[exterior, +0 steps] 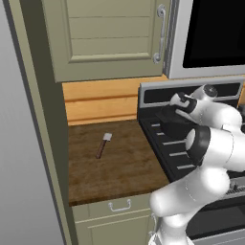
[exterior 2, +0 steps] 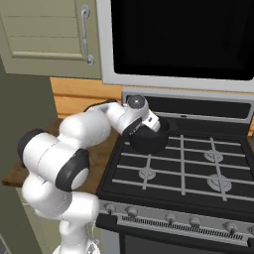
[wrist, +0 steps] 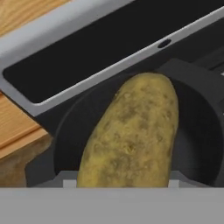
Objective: Put the tomato and potato in the pot. Retrieve the spatula and lightly stir the vegetables in the pot.
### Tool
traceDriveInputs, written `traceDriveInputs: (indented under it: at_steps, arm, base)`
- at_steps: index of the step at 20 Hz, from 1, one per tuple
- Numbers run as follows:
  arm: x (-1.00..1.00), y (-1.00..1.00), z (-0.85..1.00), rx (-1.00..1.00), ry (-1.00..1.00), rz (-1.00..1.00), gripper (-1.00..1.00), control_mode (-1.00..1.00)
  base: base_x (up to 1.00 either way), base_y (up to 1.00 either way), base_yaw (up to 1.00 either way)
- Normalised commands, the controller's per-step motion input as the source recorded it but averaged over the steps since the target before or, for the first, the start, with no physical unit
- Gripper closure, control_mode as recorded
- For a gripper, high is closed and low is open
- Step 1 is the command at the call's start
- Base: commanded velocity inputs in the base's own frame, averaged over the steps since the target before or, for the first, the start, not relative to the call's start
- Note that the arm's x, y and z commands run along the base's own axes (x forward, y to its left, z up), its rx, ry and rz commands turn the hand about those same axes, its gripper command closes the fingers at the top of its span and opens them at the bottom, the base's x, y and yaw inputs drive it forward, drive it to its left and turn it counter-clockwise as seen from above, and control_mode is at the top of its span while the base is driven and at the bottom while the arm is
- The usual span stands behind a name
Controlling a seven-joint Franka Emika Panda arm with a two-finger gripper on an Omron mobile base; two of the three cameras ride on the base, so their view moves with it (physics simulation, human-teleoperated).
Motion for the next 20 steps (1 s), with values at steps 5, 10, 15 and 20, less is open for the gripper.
traceDriveInputs:
  at_steps: [5,10,15,20]
  arm:
    - [0.17,0.00,-0.46,0.02,0.16,0.00,1.00,-1.00]
    - [0.19,0.00,-0.26,0.00,0.07,0.00,1.00,-1.00]
    - [0.12,0.00,-0.28,0.00,0.07,0.00,-1.00,-1.00]
    - [-0.07,0.00,0.01,0.01,-0.01,0.01,-1.00,-1.00]
  base:
    - [0.00,0.00,0.00]
    - [0.00,0.00,0.00]
    - [0.00,0.00,0.00]
    - [0.00,0.00,0.00]
